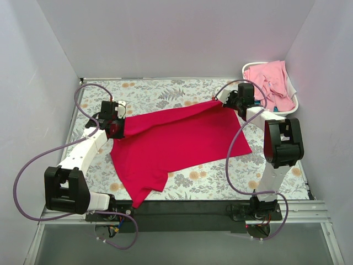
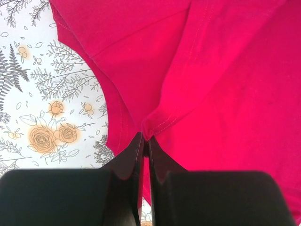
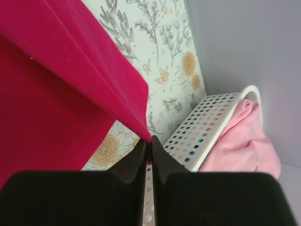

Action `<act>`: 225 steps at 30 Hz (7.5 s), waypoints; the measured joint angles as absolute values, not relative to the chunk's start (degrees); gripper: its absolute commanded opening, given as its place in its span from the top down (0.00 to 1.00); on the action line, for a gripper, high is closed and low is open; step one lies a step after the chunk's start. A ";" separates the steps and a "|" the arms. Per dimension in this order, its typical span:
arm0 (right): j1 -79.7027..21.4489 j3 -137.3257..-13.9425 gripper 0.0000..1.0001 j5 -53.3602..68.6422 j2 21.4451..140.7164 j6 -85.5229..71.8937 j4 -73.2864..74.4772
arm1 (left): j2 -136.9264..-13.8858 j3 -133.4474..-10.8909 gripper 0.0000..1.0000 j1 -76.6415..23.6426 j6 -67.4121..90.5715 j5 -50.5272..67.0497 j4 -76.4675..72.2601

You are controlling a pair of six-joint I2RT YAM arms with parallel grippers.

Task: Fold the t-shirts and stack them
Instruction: Fold the tshirt

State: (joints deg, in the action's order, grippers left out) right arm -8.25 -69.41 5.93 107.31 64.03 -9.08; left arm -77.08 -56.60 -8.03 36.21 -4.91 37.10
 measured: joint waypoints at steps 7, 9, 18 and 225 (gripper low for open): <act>-7.92 -68.14 0.10 4.36 107.28 66.17 -5.58 | -76.64 -56.60 0.60 -8.01 34.04 -3.70 38.13; -7.70 -69.32 0.11 4.60 107.28 65.89 -2.72 | -75.33 -56.60 0.52 -7.99 33.21 -2.70 38.96; -8.60 -91.98 0.49 9.45 110.48 56.29 14.87 | -78.13 -61.28 0.58 -5.32 33.78 -0.14 37.54; -43.90 -121.62 0.46 33.47 146.45 -7.99 -5.87 | -91.61 -60.90 0.55 8.84 16.88 29.02 44.51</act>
